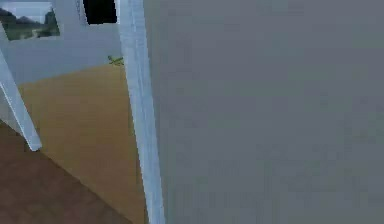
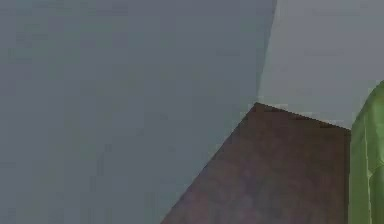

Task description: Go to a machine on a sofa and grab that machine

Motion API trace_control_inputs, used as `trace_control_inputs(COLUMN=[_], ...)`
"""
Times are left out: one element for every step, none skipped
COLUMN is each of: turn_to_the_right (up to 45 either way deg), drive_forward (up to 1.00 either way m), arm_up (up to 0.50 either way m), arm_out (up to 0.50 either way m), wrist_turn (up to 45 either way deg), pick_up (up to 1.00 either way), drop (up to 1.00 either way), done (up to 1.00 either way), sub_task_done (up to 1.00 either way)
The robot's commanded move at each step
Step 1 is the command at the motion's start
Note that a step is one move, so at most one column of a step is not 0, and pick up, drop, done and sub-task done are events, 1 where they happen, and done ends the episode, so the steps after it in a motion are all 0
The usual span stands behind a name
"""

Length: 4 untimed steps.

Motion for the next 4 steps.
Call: trace_control_inputs(turn_to_the_right=[45.0, 27.0, 45.0, 45.0], drive_forward=[0.0, 0.0, 0.0, 0.0], arm_up=[0.0, 0.0, 0.0, 0.0], arm_out=[0.0, 0.0, 0.0, 0.0], wrist_turn=[0.0, 0.0, 0.0, 0.0], pick_up=[0.0, 0.0, 0.0, 0.0], drop=[0.0, 0.0, 0.0, 0.0], done=[0.0, 0.0, 0.0, 0.0], sub_task_done=[0.0, 0.0, 0.0, 0.0])
